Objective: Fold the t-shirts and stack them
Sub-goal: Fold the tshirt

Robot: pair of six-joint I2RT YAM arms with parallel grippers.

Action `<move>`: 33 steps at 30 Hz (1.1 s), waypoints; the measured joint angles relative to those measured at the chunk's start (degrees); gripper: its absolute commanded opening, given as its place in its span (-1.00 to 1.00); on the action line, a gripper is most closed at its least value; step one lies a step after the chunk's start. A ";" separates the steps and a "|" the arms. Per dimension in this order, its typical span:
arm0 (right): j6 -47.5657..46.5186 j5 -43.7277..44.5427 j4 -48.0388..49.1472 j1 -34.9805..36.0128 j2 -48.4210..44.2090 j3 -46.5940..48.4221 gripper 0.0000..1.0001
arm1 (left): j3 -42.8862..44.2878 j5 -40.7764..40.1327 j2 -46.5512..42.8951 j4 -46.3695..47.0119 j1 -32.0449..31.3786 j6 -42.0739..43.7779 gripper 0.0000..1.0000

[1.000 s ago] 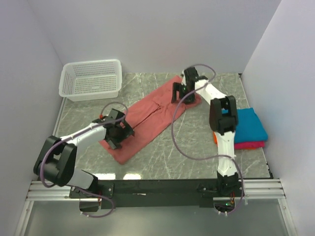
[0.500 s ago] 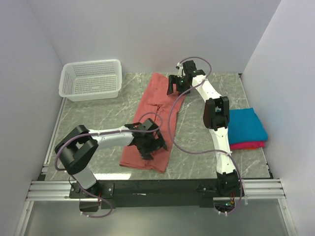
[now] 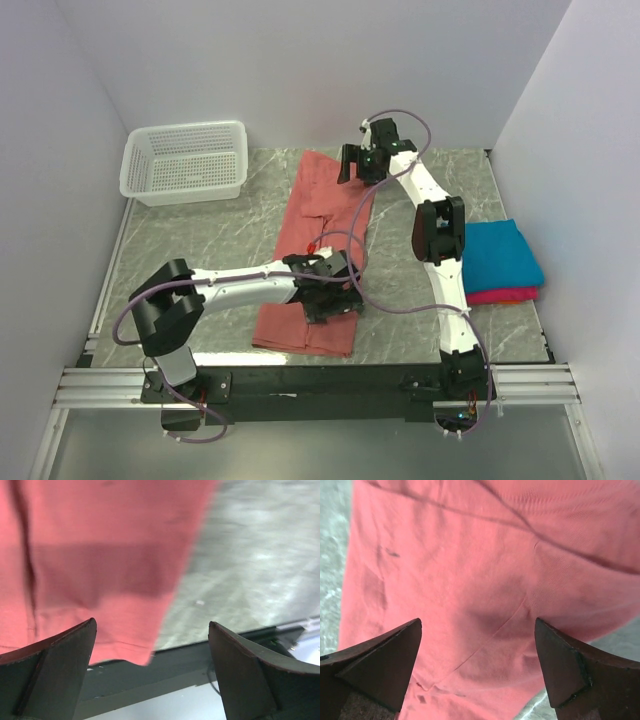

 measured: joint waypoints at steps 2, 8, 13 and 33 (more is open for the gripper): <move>0.00 0.94 0.70 0.00 -1.51 -0.17 1.00 | 2.56 -1.86 -0.66 -1.14 -0.57 1.55 0.99; -0.02 4.52 5.09 0.00 -19.30 -11.17 1.00 | 3.76 -7.98 -7.89 -8.00 0.66 3.67 0.99; 0.70 8.20 10.25 -0.02 -39.98 -27.17 1.00 | -9.22 -8.24 -22.84 -10.64 11.89 5.01 0.99; 16.98 14.47 14.45 8.15 -84.72 -90.31 0.91 | -39.95 13.53 -34.40 -2.08 26.23 12.33 -0.93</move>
